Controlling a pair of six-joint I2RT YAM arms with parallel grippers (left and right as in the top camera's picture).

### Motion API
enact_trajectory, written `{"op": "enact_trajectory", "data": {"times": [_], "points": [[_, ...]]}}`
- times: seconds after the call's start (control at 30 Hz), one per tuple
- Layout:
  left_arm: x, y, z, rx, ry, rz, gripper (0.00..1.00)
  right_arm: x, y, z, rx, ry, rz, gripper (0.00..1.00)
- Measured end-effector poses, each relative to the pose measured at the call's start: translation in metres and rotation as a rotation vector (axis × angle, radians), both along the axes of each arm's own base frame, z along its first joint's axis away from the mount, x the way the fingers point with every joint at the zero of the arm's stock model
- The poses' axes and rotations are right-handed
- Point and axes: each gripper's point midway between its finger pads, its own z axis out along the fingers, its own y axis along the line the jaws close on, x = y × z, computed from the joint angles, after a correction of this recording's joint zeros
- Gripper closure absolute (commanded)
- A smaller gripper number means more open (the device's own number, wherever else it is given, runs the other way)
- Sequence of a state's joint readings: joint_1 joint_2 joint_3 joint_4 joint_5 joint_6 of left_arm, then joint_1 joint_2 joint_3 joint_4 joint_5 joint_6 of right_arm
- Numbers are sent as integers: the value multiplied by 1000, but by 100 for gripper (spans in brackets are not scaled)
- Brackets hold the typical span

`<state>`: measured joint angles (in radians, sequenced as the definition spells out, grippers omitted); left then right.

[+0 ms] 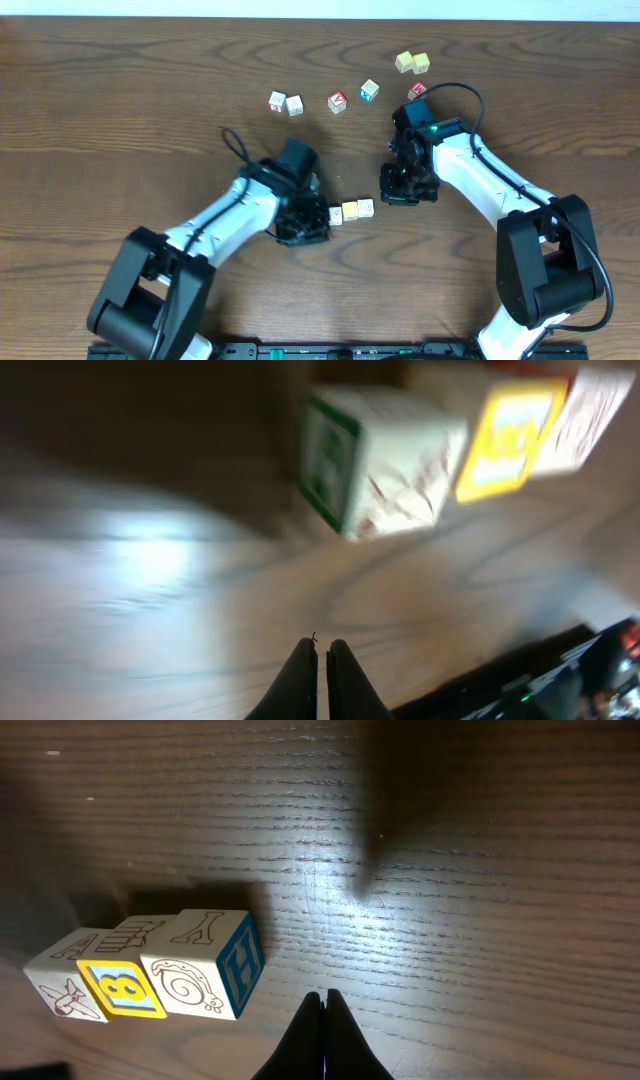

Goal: Lift 3 blocks

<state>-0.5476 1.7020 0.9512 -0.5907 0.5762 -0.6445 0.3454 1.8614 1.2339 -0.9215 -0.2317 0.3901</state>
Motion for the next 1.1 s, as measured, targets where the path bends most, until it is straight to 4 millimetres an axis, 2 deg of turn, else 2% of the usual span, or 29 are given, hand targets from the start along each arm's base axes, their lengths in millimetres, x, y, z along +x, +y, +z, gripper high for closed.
{"op": "enact_trajectory", "data": {"times": [0.17, 0.57, 0.87, 1.1], "points": [[-15, -11, -10, 36, -20, -39, 93, 0, 0, 0, 0, 1, 0, 99], [7, -22, -16, 110, -211, -48, 93, 0, 0, 0, 0, 1, 0, 99], [17, -14, -19, 176, -270, -34, 93, 0, 0, 0, 0, 1, 0, 99], [23, -15, -18, 174, -301, -25, 92, 0, 0, 0, 0, 1, 0, 98]]}}
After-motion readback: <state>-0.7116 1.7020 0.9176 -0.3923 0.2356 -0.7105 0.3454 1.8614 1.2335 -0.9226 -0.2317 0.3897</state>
